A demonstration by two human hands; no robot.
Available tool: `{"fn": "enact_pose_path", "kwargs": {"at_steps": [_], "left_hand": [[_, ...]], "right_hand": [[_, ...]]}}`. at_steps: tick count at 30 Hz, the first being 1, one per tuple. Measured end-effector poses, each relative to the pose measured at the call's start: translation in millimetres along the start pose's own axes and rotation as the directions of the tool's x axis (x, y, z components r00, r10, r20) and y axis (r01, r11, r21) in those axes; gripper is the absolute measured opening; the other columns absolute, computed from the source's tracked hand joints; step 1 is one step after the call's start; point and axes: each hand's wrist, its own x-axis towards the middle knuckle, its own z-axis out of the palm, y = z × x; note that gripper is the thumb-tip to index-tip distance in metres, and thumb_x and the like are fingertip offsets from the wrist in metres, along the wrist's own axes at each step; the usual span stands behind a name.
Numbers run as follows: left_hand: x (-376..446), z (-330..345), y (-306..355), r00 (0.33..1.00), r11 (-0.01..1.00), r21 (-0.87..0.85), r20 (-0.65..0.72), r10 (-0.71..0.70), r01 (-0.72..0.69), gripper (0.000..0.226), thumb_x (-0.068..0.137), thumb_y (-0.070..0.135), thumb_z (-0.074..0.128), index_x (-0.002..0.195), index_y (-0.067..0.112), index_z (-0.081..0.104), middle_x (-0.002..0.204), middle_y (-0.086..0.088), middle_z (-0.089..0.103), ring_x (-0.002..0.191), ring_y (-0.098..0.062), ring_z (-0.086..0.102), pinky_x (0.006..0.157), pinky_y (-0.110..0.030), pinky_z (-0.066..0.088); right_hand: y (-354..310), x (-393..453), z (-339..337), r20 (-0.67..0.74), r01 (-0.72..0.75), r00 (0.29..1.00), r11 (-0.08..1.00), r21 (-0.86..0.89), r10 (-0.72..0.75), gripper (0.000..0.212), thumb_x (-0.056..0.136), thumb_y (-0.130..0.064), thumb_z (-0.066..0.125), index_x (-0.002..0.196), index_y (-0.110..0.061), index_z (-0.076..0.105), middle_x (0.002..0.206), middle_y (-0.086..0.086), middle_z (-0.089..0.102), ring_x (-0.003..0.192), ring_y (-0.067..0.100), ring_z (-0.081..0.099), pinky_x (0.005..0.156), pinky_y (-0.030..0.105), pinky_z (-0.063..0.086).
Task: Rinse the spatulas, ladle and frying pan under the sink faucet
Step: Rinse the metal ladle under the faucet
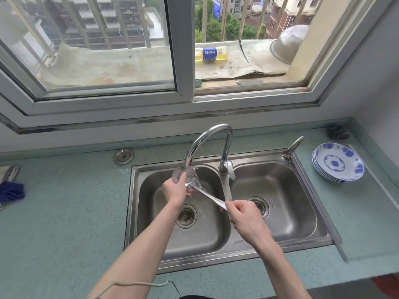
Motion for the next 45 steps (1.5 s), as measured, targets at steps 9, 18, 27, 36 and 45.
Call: {"fn": "enact_pose_path", "kwargs": {"at_steps": [9,18,27,36,45], "left_hand": [[0,-4,-11,0.979,0.986,0.053,0.143,0.148,-0.157,0.023,0.101,0.012,0.052,0.091,0.010,0.072,0.082,-0.004,0.074,0.073,-0.017,0.068,0.060,-0.021,0.056],[7,-7,-9,0.946,0.985,-0.002,0.277,0.167,-0.173,0.025,0.088,-0.002,0.063,0.102,0.016,0.072,0.093,-0.002,0.077,0.082,-0.014,0.071,0.075,-0.025,0.058],[19,-6,1,0.951,0.988,0.091,0.294,0.096,-0.128,0.018,0.097,0.000,0.051,0.096,0.003,0.069,0.090,-0.008,0.071,0.085,-0.023,0.064,0.075,-0.032,0.051],[16,-3,4,0.988,0.999,-0.020,0.150,0.041,-0.038,0.030,0.102,0.031,0.059,0.097,0.006,0.074,0.084,-0.007,0.075,0.065,-0.018,0.074,0.055,-0.032,0.060],[5,13,3,0.939,0.904,-0.327,0.292,-0.181,0.276,0.017,0.095,0.001,0.068,0.109,-0.007,0.065,0.091,-0.021,0.074,0.066,-0.023,0.073,0.053,-0.030,0.060]], "right_hand": [[1,2,0,0.063,-0.089,0.994,0.996,0.026,0.088,0.040,0.098,-0.033,0.053,0.079,-0.004,0.073,0.047,-0.008,0.045,0.043,0.006,0.036,0.051,0.029,0.029],[1,3,0,0.039,-0.054,0.998,0.998,-0.012,0.055,0.051,0.093,-0.043,0.050,0.079,0.003,0.067,0.047,-0.006,0.045,0.045,0.009,0.035,0.054,0.031,0.031],[1,5,-6,0.045,-0.045,0.998,0.999,0.006,0.045,0.062,0.087,-0.053,0.047,0.080,0.007,0.062,0.049,-0.007,0.042,0.050,0.014,0.034,0.056,0.034,0.031],[-5,0,0,0.023,0.013,1.000,0.999,-0.040,-0.012,0.048,0.100,-0.042,0.050,0.075,-0.004,0.067,0.048,-0.007,0.044,0.049,0.012,0.038,0.057,0.031,0.033],[0,5,5,-0.020,0.004,1.000,1.000,0.000,-0.004,0.049,0.098,-0.045,0.049,0.083,-0.003,0.068,0.050,-0.006,0.041,0.052,0.014,0.036,0.058,0.035,0.033]]}}
